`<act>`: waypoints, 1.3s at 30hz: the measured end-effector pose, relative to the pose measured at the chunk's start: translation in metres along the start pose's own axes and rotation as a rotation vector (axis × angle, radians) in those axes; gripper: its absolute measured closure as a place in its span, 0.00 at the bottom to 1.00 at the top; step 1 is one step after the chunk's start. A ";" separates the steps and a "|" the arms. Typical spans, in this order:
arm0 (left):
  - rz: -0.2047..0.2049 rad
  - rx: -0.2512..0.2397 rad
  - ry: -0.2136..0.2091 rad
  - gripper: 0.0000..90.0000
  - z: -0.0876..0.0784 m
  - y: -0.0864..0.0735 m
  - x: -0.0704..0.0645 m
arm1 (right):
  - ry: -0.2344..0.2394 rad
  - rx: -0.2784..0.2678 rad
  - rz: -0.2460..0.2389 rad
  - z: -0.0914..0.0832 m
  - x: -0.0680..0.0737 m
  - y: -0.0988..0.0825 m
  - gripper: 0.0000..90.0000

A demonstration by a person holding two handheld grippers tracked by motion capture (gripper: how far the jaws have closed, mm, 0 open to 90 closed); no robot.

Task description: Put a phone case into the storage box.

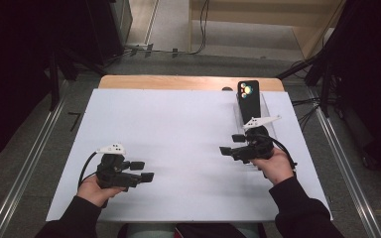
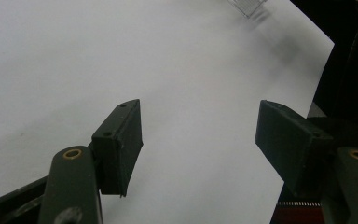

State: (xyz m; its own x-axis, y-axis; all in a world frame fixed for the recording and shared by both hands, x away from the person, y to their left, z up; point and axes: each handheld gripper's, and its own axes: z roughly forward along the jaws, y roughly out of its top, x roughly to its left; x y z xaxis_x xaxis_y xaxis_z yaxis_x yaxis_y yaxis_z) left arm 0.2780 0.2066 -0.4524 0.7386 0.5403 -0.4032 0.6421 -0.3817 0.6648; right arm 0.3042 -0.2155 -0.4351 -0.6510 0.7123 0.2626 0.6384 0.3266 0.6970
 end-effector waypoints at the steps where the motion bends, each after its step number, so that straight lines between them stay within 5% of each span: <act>1: 0.001 -0.001 -0.002 0.36 0.000 0.000 0.000 | 0.003 -0.002 0.003 0.000 0.001 -0.002 0.27; 39: 0.026 0.004 -0.026 0.36 0.001 -0.001 -0.007 | 0.051 0.039 -0.011 -0.014 0.009 -0.065 0.26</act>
State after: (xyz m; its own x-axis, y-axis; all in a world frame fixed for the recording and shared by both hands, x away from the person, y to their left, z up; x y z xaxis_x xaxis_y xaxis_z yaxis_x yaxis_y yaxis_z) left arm 0.2724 0.2031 -0.4512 0.7601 0.5106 -0.4018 0.6233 -0.3984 0.6729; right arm 0.2509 -0.2393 -0.4683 -0.6773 0.6763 0.2898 0.6463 0.3586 0.6736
